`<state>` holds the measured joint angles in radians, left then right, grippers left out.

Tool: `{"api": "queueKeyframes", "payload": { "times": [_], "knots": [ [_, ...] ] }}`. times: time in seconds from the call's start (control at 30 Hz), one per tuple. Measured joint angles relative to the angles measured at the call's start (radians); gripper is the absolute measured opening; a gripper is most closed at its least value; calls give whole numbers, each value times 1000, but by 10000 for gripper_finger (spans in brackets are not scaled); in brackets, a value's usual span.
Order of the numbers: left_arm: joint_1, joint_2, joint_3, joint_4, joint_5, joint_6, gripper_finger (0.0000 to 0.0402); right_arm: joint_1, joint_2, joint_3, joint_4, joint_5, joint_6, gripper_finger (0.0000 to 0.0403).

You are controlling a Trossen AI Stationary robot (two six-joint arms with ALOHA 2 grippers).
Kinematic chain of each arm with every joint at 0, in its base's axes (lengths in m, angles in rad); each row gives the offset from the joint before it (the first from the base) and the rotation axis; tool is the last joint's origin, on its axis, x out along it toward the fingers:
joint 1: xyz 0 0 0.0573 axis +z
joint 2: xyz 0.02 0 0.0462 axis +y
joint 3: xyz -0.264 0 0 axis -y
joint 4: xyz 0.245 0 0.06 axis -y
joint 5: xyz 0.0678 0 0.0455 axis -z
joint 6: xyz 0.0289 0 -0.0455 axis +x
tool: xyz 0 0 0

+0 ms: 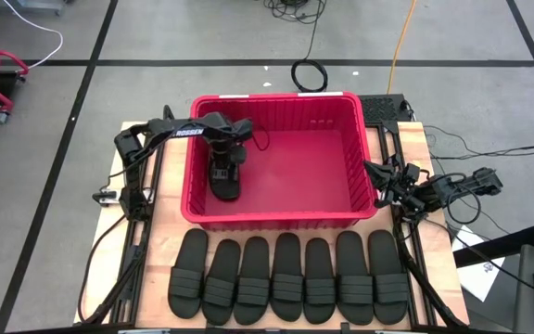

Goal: Pick and place slides into bin
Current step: Put the slipper into the bin

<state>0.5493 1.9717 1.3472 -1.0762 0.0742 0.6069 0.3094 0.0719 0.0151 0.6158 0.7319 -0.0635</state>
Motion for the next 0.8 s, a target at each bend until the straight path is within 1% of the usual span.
{"api": "queueKeyframes", "payload": {
  "times": [0.17, 0.3, 0.43, 0.57, 0.8],
  "knots": [
    [3, 0, -1, 6, 14, -15, 0, 0, 0, 0, -10, 0, 0, 0],
    [23, 0, -1, 3, 60, -43, 1, 0, 0, 0, -20, 0, 0, 0],
    [33, -3, 8, -7, 64, -78, 22, 0, 0, 0, -22, 0, 0, 0],
    [33, -26, 33, -25, 58, -86, 68, 0, 0, 0, -22, 0, 0, 0],
    [20, -103, 68, -11, 56, -86, 183, 0, 0, 0, -21, 0, 0, 0]
  ]
}}
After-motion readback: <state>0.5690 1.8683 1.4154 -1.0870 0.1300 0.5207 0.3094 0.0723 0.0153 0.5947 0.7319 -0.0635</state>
